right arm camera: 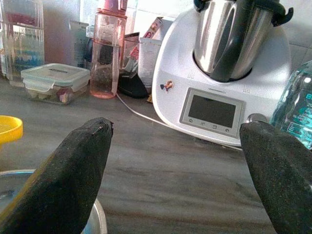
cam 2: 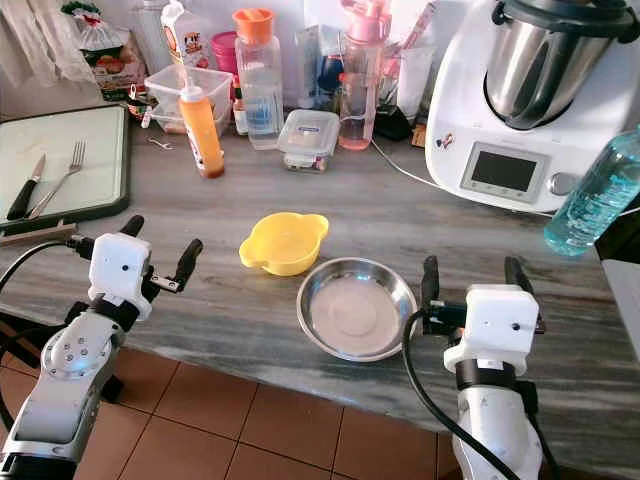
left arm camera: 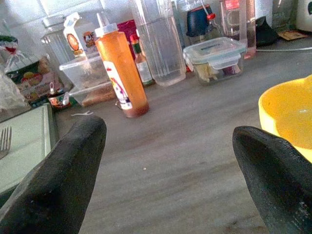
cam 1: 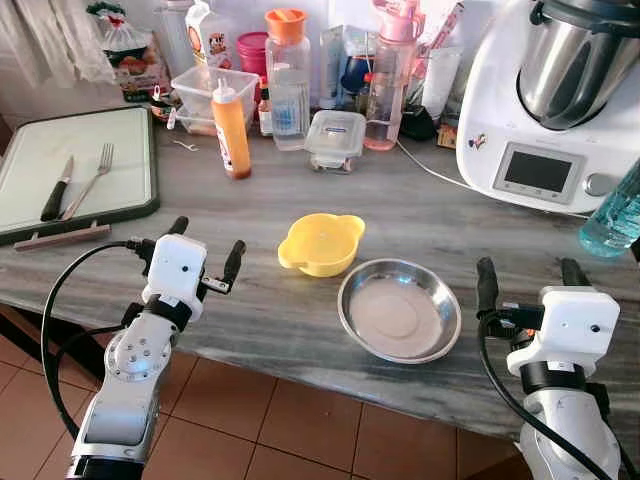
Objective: Setting the table
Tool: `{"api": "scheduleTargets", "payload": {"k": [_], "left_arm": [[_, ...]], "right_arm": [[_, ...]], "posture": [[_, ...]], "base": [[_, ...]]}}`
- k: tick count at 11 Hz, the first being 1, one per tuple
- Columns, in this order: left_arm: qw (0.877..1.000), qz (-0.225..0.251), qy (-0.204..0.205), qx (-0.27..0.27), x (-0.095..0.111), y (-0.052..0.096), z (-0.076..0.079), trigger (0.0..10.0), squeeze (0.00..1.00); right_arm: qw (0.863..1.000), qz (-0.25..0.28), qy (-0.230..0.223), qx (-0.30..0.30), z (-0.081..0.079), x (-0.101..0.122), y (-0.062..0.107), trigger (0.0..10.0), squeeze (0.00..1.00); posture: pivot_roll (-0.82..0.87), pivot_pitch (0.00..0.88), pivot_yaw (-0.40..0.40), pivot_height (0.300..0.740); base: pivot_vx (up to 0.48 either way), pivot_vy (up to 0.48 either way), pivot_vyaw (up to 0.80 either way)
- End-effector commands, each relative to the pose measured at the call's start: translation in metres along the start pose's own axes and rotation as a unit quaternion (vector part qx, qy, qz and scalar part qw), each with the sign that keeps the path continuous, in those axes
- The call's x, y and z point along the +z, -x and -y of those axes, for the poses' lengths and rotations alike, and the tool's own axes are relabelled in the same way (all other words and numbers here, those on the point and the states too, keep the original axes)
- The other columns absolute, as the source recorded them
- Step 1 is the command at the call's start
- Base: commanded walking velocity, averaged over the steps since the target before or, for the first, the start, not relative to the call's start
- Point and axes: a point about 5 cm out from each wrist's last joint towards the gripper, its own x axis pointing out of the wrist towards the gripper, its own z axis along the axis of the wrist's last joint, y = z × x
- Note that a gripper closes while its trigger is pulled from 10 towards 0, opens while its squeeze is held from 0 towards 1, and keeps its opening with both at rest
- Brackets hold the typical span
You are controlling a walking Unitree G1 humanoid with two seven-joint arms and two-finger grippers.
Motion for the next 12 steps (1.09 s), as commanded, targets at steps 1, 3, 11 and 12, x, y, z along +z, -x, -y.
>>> {"api": "scheduleTargets", "payload": {"k": [1,3,11,12], "left_arm": [[1.0,-0.005,-0.003,-0.011,-0.0016,-0.0018,0.0008,10.0,0.0],[1.0,-0.007,-0.007,-0.012,-0.0022,-0.0026,0.0009,10.0,0.0],[1.0,-0.019,-0.004,-0.014,-0.0062,-0.0029,0.0018,10.0,0.0],[1.0,-0.02,-0.003,-0.013,-0.0059,-0.0032,0.0021,10.0,0.0]], "right_arm": [[1.0,-0.004,0.003,-0.005,0.001,-0.0028,0.0005,10.0,0.0],[1.0,-0.003,0.004,-0.005,0.0009,-0.0028,0.0001,10.0,0.0],[1.0,-0.004,0.003,-0.004,0.0002,-0.0033,0.0015,10.0,0.0],[1.0,-0.005,0.003,-0.005,0.0005,-0.0037,0.0018,10.0,0.0]], "posture": [[0.11,0.053,0.028,0.74],[0.1,0.051,0.028,0.74],[0.1,0.057,0.031,0.74],[0.1,0.057,0.031,0.74]], "base": [[0.0,0.0,0.0],[0.0,0.0,0.0],[0.0,0.0,0.0],[0.0,0.0,0.0]]}}
